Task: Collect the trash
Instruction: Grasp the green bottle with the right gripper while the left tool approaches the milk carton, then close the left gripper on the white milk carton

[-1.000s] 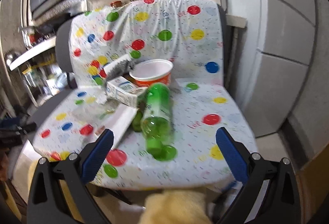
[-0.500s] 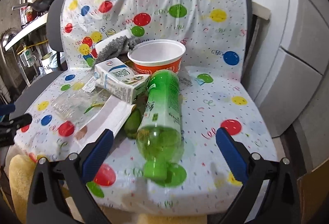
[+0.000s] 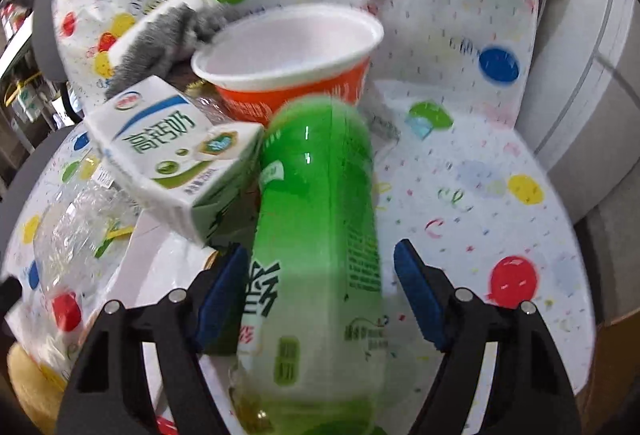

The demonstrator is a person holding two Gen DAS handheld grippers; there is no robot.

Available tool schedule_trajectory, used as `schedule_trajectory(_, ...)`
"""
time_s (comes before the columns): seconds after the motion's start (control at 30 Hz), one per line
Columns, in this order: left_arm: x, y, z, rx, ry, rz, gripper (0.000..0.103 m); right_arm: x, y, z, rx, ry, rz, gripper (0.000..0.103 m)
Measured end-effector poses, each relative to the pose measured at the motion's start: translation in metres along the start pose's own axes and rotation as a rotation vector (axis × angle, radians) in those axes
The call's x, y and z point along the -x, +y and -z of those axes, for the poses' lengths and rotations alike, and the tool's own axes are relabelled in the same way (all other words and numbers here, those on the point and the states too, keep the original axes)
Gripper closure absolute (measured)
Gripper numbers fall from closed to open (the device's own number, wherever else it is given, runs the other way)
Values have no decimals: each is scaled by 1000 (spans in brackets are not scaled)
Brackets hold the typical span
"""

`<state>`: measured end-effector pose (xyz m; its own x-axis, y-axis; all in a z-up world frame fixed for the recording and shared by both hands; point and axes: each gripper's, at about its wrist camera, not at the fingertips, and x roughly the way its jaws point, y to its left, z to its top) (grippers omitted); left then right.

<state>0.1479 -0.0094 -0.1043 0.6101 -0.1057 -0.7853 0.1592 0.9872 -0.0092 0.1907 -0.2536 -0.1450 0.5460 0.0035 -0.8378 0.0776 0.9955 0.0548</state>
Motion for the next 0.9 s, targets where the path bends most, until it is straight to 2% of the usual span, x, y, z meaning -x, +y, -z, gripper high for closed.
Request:
schedule_trajectory(0.03, 0, -1, 2, -7, 1, 7, 11, 0, -2, 1, -20, 4, -26, 44)
schedule_trajectory(0.1, 2, -3, 4, -16, 2, 11, 11, 5, -6, 5, -40, -7, -43, 44)
schedule_trajectory(0.3, 16, -12, 8, -30, -16, 33, 15, 56, -22, 26, -38, -133, -33, 45)
schedule_trajectory(0.33, 19, -17, 9, -37, -20, 45, 23, 67, -27, 32, -44, -155, -36, 45)
schedule_trajectory(0.37, 19, -24, 8, -47, -17, 61, 37, 77, -32, 39, -46, -172, -39, 45)
schedule_trajectory(0.4, 19, -30, 6, -52, -12, 84, 39, 86, -36, 45, -47, -187, -40, 45)
schedule_trajectory(0.47, 17, -40, 0, -53, -12, 123, 38, 101, -42, 55, -42, -214, -30, 45)
schedule_trajectory(0.57, 13, -52, -18, -34, -35, 165, 21, 113, -49, 61, -28, -247, -14, 45)
schedule_trajectory(0.63, 9, -59, -33, -3, -61, 185, 16, 118, -52, 64, -21, -258, -7, 45)
schedule_trajectory(0.73, -3, -72, -50, 6, -70, 147, 15, 117, -58, 65, -22, -266, -5, 44)
schedule_trajectory(0.9, -18, -117, -48, -184, -44, 118, 15, 112, -70, 66, -49, -267, -13, 44)
